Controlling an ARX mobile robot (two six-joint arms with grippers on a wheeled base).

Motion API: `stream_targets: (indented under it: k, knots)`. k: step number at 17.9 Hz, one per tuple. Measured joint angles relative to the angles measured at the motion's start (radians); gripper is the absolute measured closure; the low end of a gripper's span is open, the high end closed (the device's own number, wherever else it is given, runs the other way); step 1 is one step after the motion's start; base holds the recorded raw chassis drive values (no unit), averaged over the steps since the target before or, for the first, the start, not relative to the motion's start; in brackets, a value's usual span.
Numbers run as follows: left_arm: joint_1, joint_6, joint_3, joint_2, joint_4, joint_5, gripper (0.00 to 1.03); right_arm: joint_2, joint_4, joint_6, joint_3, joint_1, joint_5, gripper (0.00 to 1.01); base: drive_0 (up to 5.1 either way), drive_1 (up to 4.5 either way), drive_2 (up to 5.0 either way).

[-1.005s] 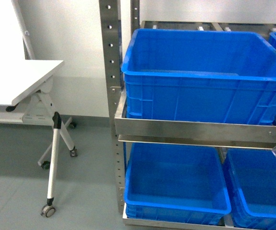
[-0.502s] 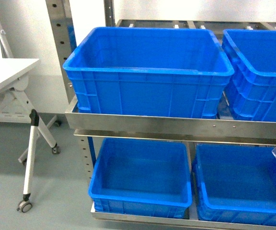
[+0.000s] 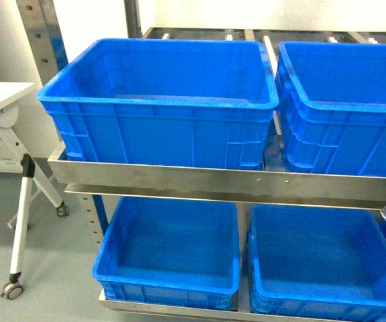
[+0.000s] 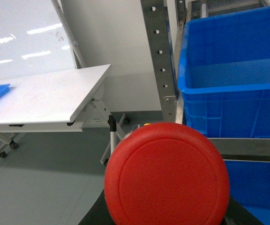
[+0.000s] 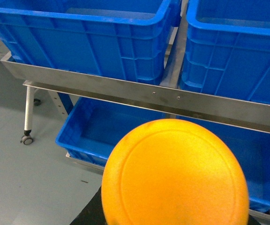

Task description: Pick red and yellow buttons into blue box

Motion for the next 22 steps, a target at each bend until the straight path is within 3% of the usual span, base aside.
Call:
stream_targets:
  k: [8,12,22]
  knots:
    - [-0.002,0.0,-0.001,0.002,-0.005,0.001,0.8,0.0,0.0,0.0,0.0,0.0,0.003,0.75,0.2,3.62,-3.3]
    - [0.003,0.0,-0.001,0.002,-0.002,-0.005,0.8,0.0,-0.001,0.0,0.0,0.0,-0.002,0.75,3.4,1.2,-4.6]
    - [0.001,0.0,-0.001,0.002,-0.003,-0.003,0.8,0.002,0.0,0.0,0.0,0.0,0.0,0.75,4.6,-2.0,-2.3]
